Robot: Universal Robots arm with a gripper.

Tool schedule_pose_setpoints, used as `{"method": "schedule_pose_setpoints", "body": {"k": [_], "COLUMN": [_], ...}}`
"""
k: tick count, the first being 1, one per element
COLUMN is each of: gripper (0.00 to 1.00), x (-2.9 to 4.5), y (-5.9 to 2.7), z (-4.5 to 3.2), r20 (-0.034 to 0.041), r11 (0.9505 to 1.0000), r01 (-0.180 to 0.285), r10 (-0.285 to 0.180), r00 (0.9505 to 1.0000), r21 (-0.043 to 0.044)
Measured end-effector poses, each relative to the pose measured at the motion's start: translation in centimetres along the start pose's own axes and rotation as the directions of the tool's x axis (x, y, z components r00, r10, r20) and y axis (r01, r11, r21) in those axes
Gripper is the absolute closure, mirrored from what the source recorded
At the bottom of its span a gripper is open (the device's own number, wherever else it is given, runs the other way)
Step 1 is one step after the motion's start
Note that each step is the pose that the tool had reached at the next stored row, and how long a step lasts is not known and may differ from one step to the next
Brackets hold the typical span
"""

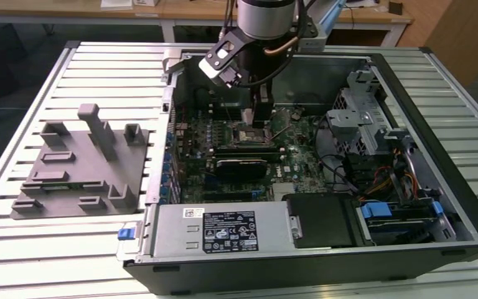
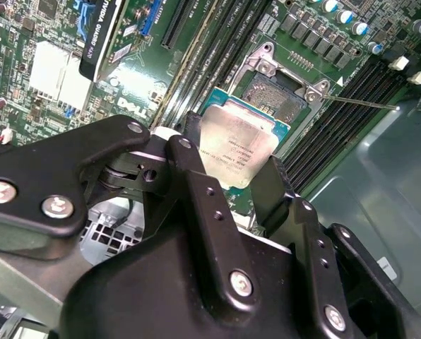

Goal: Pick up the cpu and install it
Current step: 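Place the cpu into insertion slot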

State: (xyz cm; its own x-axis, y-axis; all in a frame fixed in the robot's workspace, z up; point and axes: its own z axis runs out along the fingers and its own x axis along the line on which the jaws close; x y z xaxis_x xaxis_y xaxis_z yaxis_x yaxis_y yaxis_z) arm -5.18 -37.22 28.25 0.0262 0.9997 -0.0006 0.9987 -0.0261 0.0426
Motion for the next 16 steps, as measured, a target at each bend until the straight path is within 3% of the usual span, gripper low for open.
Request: {"method": "schedule_pose_setpoints", "body": {"k": [10,16], "gripper": [0.47,0.47], "x": [0.32,1.17], "y": [-0.02,-0.07], "z": [0.27,0.78], "r20": [0.0001,0.0000], "r11": [1.0000,1.0000], "r01": [0.000,0.000], "r10": [0.000,0.000], "r00": [1.0000,1.0000], "r21": [0.0000,-0.0001]}}
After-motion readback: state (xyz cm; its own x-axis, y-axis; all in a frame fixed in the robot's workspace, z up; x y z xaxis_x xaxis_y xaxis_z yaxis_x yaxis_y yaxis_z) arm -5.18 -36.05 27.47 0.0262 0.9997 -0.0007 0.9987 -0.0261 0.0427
